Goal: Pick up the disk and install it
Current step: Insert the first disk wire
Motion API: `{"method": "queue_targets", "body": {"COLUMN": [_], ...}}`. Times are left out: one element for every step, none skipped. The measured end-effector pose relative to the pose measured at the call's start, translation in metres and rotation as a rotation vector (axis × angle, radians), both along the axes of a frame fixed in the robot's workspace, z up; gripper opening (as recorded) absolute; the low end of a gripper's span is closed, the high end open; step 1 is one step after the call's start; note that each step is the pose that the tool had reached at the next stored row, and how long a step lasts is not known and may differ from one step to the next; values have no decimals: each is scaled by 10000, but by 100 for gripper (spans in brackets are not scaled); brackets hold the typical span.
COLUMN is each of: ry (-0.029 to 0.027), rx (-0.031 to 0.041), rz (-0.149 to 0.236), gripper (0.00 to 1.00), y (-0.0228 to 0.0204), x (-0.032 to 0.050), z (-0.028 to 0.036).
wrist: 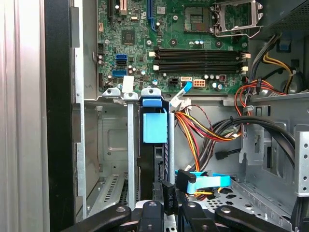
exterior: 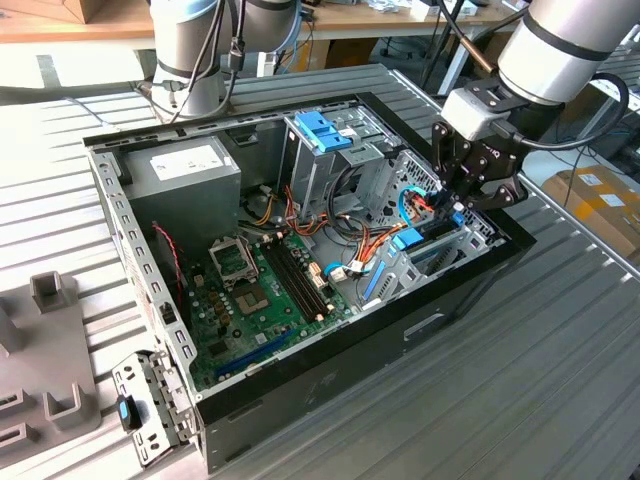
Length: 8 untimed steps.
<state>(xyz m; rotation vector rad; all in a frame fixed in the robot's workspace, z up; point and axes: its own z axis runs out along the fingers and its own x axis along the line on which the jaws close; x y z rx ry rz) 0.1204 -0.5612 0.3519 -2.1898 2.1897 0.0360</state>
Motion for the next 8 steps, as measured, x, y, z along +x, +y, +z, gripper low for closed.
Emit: {"method": "queue_targets", "body": {"ry": [0, 0, 0, 0, 0, 0, 0, 0], "rx": [1, 1, 0, 0, 1, 1, 0, 0], "rz": [0, 0, 0, 0, 0, 0, 0, 0], "gripper": [22, 28, 28, 28, 28, 28, 28, 28], "y": [0, 0, 0, 0, 0, 0, 0, 0], "x": [0, 0, 1, 1, 1, 1, 2, 2], "z": [0, 0, 0, 0, -1, -1, 0, 0]}}
